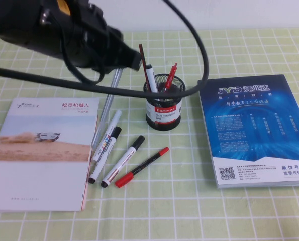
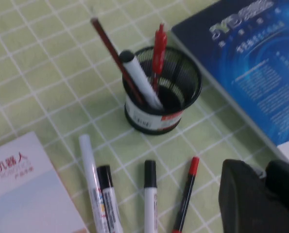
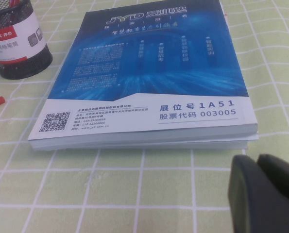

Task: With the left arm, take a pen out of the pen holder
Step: Place the pen on the table

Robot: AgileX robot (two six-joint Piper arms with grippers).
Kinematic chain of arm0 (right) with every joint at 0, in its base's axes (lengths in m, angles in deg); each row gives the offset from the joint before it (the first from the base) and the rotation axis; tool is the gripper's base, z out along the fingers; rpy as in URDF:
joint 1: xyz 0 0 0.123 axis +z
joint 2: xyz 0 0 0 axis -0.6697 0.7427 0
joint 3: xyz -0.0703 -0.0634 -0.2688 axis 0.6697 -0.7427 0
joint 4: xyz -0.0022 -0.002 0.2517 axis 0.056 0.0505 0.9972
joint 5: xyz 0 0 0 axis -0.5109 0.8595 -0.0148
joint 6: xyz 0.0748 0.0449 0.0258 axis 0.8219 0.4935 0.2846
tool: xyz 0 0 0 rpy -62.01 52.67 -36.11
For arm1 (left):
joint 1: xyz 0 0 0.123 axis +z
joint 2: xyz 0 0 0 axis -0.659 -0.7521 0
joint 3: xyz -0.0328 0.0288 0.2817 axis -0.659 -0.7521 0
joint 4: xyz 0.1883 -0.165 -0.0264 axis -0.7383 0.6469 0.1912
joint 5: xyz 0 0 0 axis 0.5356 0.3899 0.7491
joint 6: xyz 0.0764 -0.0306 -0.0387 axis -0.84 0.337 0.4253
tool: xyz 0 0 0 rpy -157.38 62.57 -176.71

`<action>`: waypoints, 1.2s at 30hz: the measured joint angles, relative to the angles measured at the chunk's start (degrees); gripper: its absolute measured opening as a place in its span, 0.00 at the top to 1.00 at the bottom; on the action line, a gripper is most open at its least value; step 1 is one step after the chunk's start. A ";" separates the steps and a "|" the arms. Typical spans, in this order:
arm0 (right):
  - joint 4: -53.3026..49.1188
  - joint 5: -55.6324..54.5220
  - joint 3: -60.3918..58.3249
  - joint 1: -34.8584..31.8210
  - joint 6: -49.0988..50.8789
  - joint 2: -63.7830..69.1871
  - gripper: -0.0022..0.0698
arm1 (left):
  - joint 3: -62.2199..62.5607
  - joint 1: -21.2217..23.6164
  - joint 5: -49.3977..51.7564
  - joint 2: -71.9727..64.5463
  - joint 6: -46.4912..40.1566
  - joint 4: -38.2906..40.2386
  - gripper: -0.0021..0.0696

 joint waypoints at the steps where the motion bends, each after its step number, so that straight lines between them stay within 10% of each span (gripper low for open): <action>1: 0.00 0.00 0.00 0.00 0.00 0.00 0.99 | 0.00 0.00 1.52 -0.52 0.75 -1.05 0.90; 36: 0.00 0.00 0.00 0.00 0.00 0.00 0.99 | 2.44 4.57 -5.65 -29.84 1.72 -3.98 0.90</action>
